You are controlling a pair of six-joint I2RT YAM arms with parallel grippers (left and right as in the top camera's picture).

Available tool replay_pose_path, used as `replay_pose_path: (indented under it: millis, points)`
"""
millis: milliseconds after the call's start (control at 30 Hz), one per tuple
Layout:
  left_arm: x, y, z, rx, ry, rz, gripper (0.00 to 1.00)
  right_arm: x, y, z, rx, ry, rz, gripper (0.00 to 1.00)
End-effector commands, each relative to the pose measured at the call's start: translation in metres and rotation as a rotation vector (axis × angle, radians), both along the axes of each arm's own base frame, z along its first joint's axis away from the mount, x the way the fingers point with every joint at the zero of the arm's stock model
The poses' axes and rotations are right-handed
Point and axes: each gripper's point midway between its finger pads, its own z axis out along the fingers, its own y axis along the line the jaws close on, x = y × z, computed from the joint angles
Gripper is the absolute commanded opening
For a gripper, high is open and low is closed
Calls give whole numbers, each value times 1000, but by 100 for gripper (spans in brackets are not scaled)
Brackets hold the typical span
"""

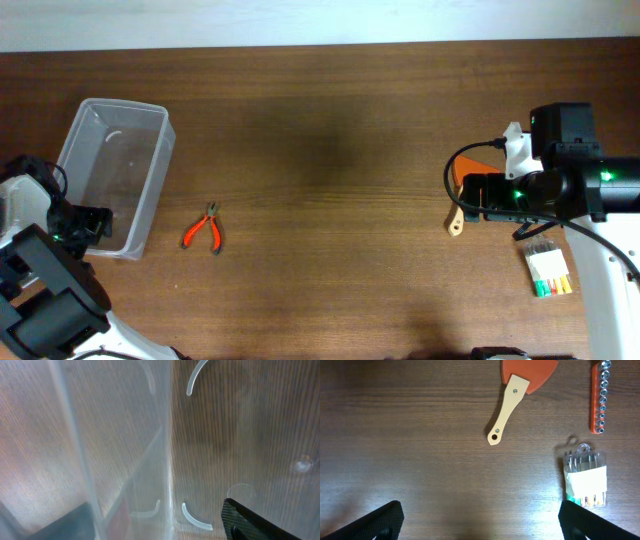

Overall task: Pack container
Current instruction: 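Grasp the box's right wall with the left gripper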

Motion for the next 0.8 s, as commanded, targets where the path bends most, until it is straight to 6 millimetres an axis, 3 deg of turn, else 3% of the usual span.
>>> replay_pose_path:
  millis: [0,400,567,767]
  points:
    - [0,2,-1,0,8,12,80,3,-2,8,-22,-25,7,99]
    - [11,11,25,17,-16,-1,81,3,-4,7,-33,-25,3,99]
    - [17,15,37,31,-37,-15,66,3,-4,7,-36,-25,2,99]
    - [17,15,37,31,-37,-14,65,3,-5,7,-36,-25,2,99]
